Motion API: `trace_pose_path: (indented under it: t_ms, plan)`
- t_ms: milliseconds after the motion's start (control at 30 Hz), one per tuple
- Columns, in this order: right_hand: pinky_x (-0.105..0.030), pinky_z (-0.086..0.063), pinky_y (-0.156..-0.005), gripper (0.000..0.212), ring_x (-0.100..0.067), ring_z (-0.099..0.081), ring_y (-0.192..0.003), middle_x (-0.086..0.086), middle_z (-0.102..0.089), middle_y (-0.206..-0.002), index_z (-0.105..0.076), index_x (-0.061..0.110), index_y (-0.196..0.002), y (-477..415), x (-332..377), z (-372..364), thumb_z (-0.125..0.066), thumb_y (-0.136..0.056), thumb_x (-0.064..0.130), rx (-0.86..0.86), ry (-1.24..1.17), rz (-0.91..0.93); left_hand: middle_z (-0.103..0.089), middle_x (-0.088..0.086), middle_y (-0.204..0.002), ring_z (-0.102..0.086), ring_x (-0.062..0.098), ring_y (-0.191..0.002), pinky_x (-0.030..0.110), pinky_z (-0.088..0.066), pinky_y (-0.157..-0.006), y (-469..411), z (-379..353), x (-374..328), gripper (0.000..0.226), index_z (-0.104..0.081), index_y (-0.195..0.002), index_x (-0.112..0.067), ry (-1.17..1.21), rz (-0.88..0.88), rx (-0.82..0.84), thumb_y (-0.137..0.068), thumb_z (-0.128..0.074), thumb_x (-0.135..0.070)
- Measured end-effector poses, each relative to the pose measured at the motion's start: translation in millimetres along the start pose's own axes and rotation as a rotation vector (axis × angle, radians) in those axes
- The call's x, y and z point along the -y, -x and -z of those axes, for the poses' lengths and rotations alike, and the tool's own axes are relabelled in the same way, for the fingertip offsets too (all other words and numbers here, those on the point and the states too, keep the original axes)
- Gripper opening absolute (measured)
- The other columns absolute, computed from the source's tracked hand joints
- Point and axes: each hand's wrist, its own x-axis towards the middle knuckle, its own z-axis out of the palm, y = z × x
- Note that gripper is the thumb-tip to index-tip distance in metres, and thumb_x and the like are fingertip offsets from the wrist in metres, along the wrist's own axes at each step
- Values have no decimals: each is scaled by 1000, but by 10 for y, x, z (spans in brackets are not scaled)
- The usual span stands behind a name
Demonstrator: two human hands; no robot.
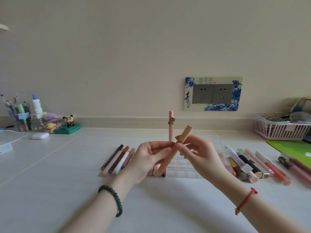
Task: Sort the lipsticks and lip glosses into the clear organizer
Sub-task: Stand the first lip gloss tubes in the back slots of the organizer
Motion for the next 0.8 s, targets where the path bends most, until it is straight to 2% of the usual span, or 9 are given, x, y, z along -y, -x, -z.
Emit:
trace_pose_path:
  t_ms: [67,133,200,333,433,500,567,667,800]
  plan:
    - [-14,-51,-61,12,0,-62,-66,12,-69,-76,-65,28,-82,-14,2,10,-62,-82,16,7,-20,-1,-72,-4,-64,-64,3,-55,12,-48,-53,8,-47,4,22,-73,-90,-14,-38,-28,-5,-70,-65,-17]
    - [-14,-50,-61,11,0,-63,-66,13,-69,-72,-66,24,-81,-39,-2,31,-63,-82,14,2,-24,-5,-68,-8,-55,-60,-2,-46,9,-45,-50,23,-84,-14,25,-70,-94,-11,-108,-40,-19,-71,-66,-19]
    - [-14,-51,-62,12,-1,-64,-68,12,-69,-69,-66,24,-80,-72,1,47,-64,-81,12,-3,-10,1,-69,-10,-55,-59,-4,-44,7,-44,-51,13,-108,-7,22,-70,-96,-10,-225,-67,-65,-75,-70,-16]
    - [-25,-57,-63,13,-11,-68,-69,2,-70,-73,-65,22,-75,-227,57,57,-66,-79,9,-57,27,9,-71,-15,-68,-62,1,-53,12,-50,-63,-25,-117,41,15,-71,-87,-33,-402,-152,-180,-78,-70,-21]
    - [-21,-57,-56,11,-5,-67,-63,1,-69,-71,-63,22,-72,-443,84,149,-67,-78,14,-192,78,-3,-72,-16,-75,-67,13,-69,15,-50,-67,-74,-10,80,18,-68,-86,-36,-418,-209,-318,-80,-68,-19]
    - [-20,-57,-56,8,-6,-68,-64,0,-68,-71,-63,20,-74,-581,68,224,-68,-77,15,-275,136,0,-71,-14,-85,-65,4,-75,18,-53,-66,-103,90,100,20,-67,-86,-36,-434,-233,-401,-81,-67,-17]
    - [-29,-59,-62,5,-15,-69,-69,-2,-69,-71,-65,18,-75,-687,25,253,-69,-77,16,-324,211,-7,-70,-14,-84,-62,0,-74,16,-53,-65,-122,162,125,20,-67,-85,-36,-441,-237,-435,-81,-66,-17]
    - [-41,-57,-74,3,-20,-68,-69,-5,-70,-72,-67,17,-76,-796,-53,216,-70,-76,19,-339,304,-16,-69,-18,-80,-63,5,-75,16,-52,-66,-148,231,174,18,-66,-83,-37,-481,-219,-447,-81,-66,-19]
    - [-40,-55,-77,10,-19,-66,-67,-4,-69,-70,-68,12,-78,-877,-163,171,-71,-75,22,-339,369,-45,-69,-18,-82,-62,2,-75,9,-47,-64,-168,306,213,18,-64,-81,-40,-546,-225,-470,-82,-66,-22]
